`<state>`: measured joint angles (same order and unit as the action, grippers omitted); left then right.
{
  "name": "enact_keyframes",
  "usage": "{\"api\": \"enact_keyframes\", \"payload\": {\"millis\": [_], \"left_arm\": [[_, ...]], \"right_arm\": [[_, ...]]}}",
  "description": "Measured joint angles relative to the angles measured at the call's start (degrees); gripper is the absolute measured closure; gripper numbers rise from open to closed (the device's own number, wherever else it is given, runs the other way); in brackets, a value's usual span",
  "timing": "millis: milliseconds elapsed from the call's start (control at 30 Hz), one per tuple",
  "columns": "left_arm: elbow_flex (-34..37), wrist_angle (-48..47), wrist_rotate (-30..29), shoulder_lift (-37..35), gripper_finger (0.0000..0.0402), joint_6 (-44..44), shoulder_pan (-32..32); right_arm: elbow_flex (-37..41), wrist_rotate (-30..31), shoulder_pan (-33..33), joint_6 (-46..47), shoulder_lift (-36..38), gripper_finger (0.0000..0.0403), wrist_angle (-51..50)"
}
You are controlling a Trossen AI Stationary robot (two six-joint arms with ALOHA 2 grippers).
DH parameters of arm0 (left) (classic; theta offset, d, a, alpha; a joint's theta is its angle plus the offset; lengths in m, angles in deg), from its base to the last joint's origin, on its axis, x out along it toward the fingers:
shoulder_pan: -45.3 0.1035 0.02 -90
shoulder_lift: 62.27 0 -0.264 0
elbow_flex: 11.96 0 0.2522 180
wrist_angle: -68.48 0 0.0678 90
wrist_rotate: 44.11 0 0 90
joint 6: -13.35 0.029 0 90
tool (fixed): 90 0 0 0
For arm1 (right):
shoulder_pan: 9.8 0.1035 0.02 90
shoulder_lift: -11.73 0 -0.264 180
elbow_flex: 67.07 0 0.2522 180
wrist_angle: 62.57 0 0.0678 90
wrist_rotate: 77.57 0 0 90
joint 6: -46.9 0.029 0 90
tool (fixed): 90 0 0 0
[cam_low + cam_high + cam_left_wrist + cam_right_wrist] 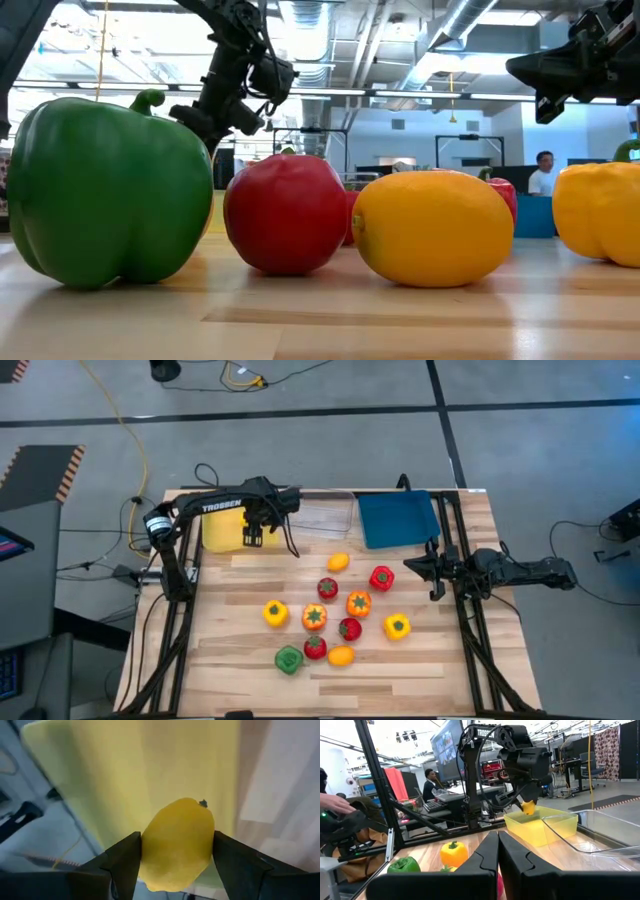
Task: Sort produce into baskets
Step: Put the middle left lemon into the yellow bin, then put the red bell pepper into the blue bin
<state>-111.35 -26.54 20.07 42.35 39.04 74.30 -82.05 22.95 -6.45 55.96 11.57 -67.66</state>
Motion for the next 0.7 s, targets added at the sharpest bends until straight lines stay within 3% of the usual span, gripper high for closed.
{"api": "enact_keyframes", "payload": {"millis": [233, 533, 700], "left_arm": [[0.0, 1.9, -9.4, 0.0, 0.0152, -0.4, -0.3], [0.0, 2.8, -8.8, 0.0, 0.0148, -3.2, -0.5], [0.0, 2.5, -3.9, 0.0, 0.0148, -6.9, -0.5]], "right_arm": [[0.0, 0.0, 0.0, 0.0, 0.0, 0.0367, 0.0], [0.0, 0.0, 0.0, 0.0, 0.0, 0.0363, 0.0], [0.0, 0.0, 0.0, 0.0, 0.0, 0.0343, 1.9]]}}
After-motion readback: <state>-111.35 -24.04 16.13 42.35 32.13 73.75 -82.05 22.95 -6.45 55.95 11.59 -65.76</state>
